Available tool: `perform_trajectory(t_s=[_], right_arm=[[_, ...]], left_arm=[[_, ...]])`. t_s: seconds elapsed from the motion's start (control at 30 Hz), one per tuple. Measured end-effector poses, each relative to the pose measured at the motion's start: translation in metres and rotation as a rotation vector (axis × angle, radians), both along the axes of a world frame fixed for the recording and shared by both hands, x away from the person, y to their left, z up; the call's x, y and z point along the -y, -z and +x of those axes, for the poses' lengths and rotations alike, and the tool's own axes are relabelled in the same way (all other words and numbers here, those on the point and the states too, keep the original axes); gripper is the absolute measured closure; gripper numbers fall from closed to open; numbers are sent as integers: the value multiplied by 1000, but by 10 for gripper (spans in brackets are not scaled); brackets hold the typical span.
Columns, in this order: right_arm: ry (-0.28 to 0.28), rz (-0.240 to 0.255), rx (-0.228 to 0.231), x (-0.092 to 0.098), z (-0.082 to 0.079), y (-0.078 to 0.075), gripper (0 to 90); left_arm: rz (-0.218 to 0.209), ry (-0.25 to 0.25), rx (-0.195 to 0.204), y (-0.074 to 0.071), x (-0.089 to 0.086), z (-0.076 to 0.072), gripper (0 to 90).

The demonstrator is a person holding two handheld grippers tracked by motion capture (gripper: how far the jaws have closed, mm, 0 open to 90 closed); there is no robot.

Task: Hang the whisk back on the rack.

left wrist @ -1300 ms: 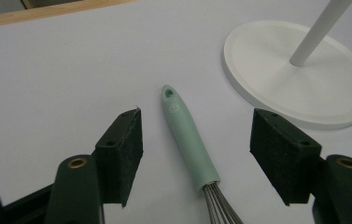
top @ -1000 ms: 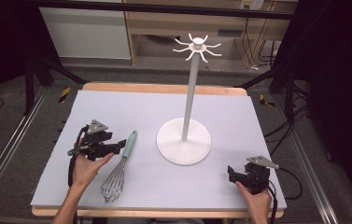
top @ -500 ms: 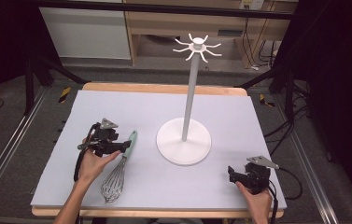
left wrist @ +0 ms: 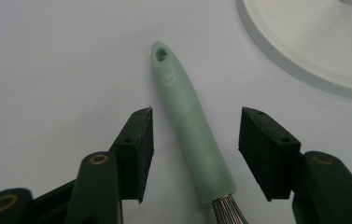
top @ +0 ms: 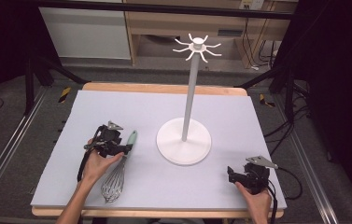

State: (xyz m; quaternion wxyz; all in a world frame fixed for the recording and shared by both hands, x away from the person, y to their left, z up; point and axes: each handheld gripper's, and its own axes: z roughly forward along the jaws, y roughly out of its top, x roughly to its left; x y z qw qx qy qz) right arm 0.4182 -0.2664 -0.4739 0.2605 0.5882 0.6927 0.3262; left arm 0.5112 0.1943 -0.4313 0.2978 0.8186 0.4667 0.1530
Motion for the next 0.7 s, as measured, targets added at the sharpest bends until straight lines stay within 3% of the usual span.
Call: perform_trajectory(t_s=[0.3,0.7], right_arm=[[-8,-8,-2,0,2,1,95],[-14,-13,-6,1,3,1,95]], left_arm=[[-15,3,-36,6,0,1,496],[12,6,-111,16,4,3,523]])
